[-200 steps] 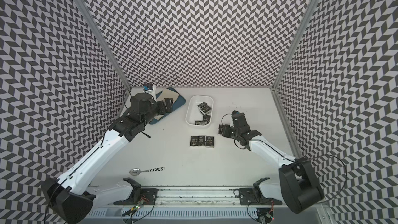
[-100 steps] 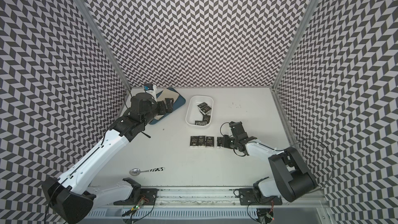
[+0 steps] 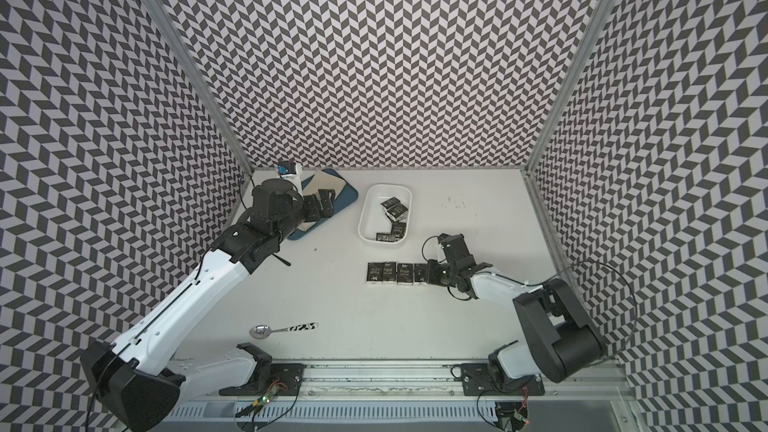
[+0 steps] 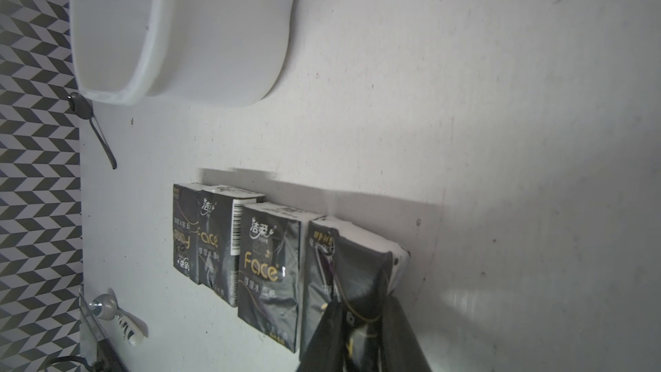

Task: Take the pocket tissues out of the storage box
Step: Place the pocket tissues at the center of the board.

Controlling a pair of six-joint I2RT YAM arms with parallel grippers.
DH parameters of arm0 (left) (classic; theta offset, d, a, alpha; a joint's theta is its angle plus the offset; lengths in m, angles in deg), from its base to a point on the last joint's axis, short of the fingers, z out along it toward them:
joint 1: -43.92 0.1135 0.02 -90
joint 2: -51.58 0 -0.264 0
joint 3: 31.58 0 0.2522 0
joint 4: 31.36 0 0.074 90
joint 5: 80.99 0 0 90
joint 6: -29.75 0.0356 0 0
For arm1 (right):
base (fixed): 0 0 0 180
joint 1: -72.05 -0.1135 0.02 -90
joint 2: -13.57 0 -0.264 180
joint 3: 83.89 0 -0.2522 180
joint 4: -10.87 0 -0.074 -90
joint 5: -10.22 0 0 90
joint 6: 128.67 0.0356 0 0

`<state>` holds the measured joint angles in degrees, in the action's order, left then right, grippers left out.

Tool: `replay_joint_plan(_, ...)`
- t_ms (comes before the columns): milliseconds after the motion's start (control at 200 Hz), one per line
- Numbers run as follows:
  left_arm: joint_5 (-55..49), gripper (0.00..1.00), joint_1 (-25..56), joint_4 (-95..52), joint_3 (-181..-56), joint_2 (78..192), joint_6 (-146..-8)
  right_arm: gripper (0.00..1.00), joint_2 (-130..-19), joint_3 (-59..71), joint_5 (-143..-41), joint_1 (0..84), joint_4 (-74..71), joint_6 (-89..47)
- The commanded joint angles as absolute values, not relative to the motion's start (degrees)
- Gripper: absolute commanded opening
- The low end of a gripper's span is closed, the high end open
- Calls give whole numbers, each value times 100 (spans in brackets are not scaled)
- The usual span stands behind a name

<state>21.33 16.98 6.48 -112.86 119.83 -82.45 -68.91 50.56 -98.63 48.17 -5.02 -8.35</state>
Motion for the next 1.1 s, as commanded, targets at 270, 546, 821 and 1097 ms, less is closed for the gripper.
replay_joint_plan(270,2167,99,1740,543,-11299,11867,-8258,37,-6571,4423,-9567,4785,-1017,-1054)
replay_joint_plan(546,2140,99,1739,574,-11287,11860,-8258,42,-6669,3741,-9224,4784,-1354,-1255)
replay_joint_plan(821,2105,99,1739,556,-11251,11889,-8381,41,-6898,3724,-9017,4779,-1445,-1354)
replay_joint_plan(1097,1973,99,1732,526,-11334,11987,-8433,31,-6838,4655,-9278,4746,-942,-1204)
